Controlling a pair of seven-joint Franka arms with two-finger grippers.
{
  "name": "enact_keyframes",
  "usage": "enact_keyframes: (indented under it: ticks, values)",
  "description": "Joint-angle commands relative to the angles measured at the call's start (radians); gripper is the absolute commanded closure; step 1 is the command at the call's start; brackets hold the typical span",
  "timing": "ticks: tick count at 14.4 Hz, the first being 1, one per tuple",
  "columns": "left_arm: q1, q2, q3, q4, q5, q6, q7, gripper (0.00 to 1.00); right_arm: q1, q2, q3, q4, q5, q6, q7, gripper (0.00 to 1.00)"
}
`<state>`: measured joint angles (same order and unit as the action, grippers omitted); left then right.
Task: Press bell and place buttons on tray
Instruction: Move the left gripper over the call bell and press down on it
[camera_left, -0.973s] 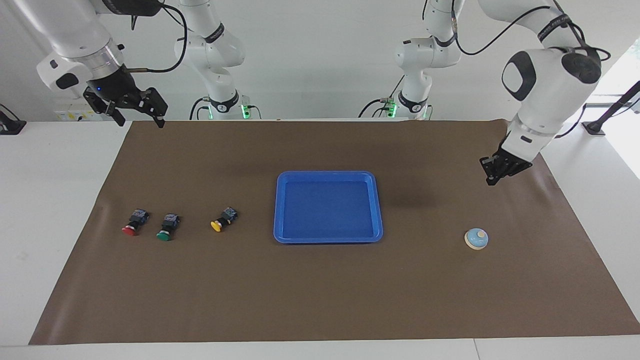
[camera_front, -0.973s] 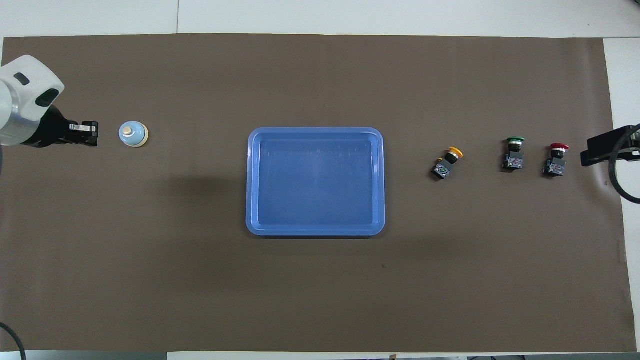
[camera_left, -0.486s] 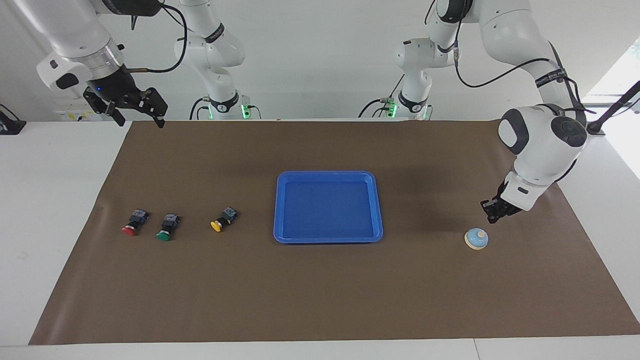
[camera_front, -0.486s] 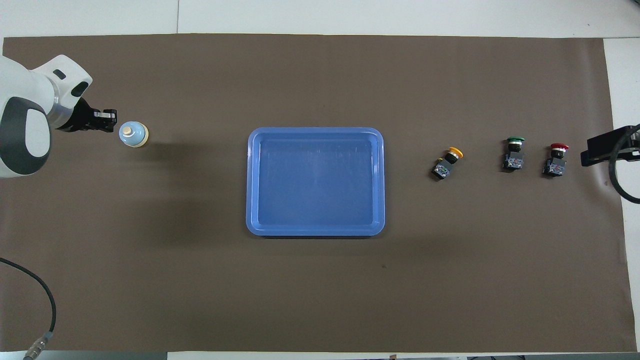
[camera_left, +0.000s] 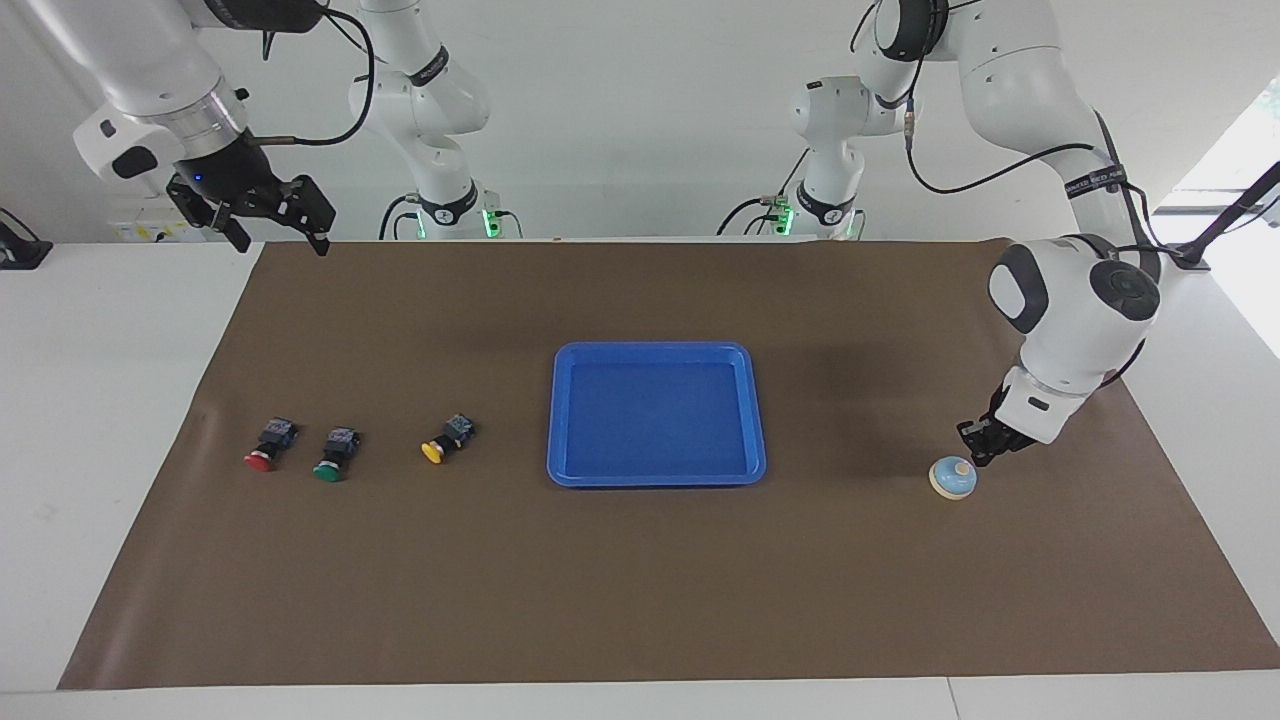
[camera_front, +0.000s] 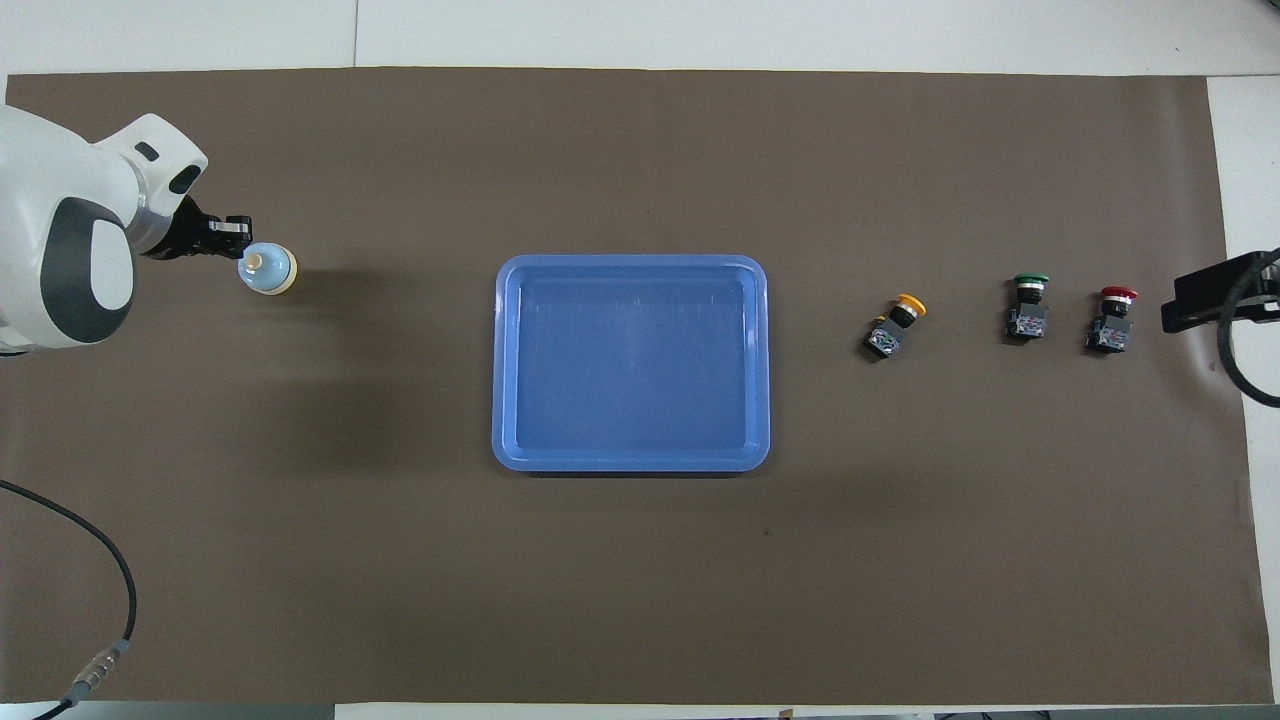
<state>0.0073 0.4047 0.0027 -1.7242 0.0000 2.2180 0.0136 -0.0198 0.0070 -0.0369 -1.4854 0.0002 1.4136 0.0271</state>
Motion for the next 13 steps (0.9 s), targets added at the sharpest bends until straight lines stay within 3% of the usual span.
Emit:
enact_keyframes:
  ticks: [1, 6, 12, 13]
  values:
    - [0.0, 0.023, 0.0, -0.029, 0.018, 0.08, -0.003, 1.0, -0.008, -0.025, 0.0, -0.027, 0.014, -0.002, -0.029, 0.0]
    - [0.002, 0.031, 0.002, -0.132, 0.018, 0.224, 0.0, 1.0, -0.008, -0.025, 0.0, -0.027, 0.014, -0.004, -0.029, 0.0]
    - [0.003, 0.013, 0.003, -0.083, 0.017, 0.122, 0.0, 1.0, -0.008, -0.025, 0.0, -0.027, 0.014, -0.002, -0.029, 0.0]
    - [0.003, -0.019, 0.003, -0.081, 0.017, 0.083, 0.0, 0.82, -0.008, -0.025, 0.0, -0.027, 0.014, -0.002, -0.029, 0.0]
